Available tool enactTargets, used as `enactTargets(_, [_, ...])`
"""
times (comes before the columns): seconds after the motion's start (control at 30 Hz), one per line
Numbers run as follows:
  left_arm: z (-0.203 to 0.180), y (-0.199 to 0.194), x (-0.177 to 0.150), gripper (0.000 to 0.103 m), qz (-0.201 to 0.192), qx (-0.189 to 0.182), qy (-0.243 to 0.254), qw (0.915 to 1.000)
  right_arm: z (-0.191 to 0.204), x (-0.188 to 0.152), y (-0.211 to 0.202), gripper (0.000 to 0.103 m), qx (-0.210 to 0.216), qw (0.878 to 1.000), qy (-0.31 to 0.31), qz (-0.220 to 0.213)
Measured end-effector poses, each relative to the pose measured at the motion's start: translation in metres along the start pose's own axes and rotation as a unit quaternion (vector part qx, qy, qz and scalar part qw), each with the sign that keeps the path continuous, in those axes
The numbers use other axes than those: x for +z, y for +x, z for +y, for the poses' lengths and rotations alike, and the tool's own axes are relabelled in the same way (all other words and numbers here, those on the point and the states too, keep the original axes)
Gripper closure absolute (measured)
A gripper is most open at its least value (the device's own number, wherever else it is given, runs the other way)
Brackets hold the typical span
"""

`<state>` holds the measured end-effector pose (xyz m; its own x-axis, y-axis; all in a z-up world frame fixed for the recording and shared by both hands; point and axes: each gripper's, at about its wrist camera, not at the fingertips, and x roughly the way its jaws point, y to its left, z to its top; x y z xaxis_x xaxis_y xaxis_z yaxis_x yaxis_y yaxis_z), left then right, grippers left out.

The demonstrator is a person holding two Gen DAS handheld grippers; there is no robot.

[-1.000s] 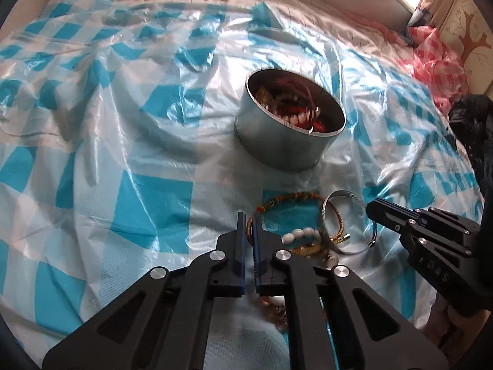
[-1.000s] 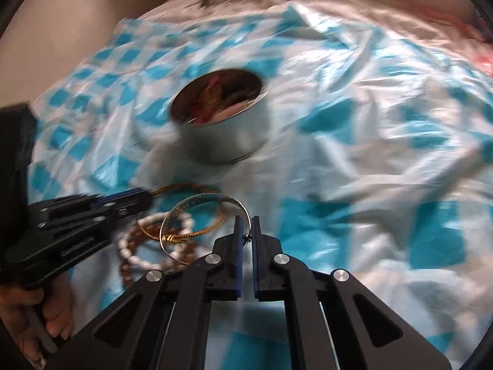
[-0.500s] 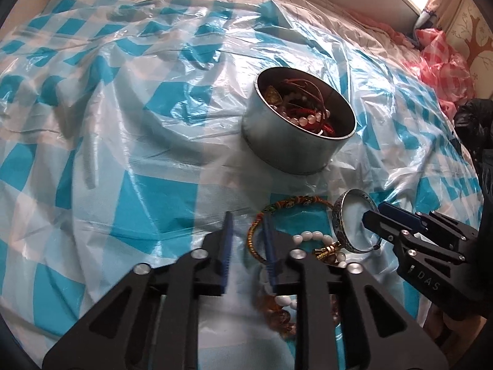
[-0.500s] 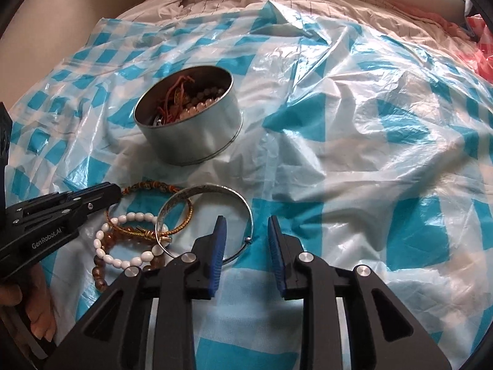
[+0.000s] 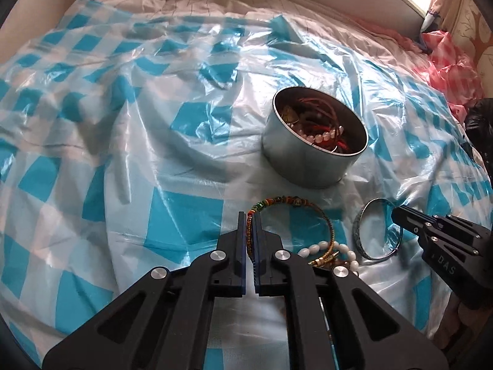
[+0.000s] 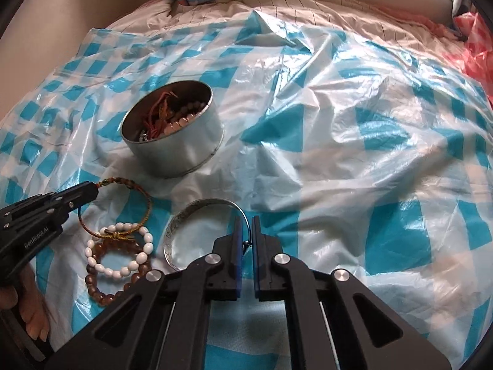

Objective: Organize jewelry
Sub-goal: 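Lift the bead bracelet with the left gripper while the right lifts the silver bangle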

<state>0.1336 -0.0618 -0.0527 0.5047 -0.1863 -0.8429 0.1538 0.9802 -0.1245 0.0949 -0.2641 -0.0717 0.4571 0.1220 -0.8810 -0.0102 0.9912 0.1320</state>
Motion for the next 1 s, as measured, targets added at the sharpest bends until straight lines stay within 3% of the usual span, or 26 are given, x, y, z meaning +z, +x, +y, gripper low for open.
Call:
enactTargets(0.03, [-0.001, 0.001, 0.0, 0.1, 0.003, 0.0, 0.001, 1.0, -0.001, 0.0, 0.001, 0.095, 0.001, 1.0, 0.001, 0.002])
enactTargets(0.1, [-0.002, 0.003, 0.0, 0.099, 0.006, 0.006, 0.004, 1.0, 0.0, 0.0, 0.002, 0.07, 0.0, 1.0, 0.001, 0.004])
enactTargets(0.27, [-0.001, 0.01, -0.001, 0.098, 0.017, 0.014, 0.002, 0.9998, 0.003, -0.001, 0.007, 0.069, -0.003, 1.0, -0.009, 0.01])
enactTargets(0.33, [-0.004, 0.015, -0.002, 0.098, 0.029, 0.018, 0.012, 0.9994, 0.005, -0.003, 0.011, 0.071, -0.008, 1.0, -0.017, 0.018])
enactTargets(0.4, [-0.01, 0.015, -0.004, 0.098, 0.028, 0.026, 0.033, 0.9987, 0.007, -0.003, 0.012, 0.091, -0.007, 0.999, -0.024, 0.021])
enactTargets(0.53, [-0.016, 0.008, -0.004, 0.099, 0.012, 0.022, 0.044, 0.9987, 0.008, -0.003, 0.01, 0.094, -0.001, 1.0, -0.025, 0.017])
enactTargets(0.77, [-0.019, -0.019, 0.003, 0.099, -0.057, 0.006, 0.043, 0.9974, 0.005, 0.003, -0.009, 0.096, 0.014, 0.999, -0.011, -0.026])
enactTargets(1.0, [-0.02, -0.028, 0.008, 0.099, -0.083, -0.005, 0.039, 0.9958, 0.004, 0.006, -0.018, 0.097, 0.024, 0.999, -0.007, -0.046])
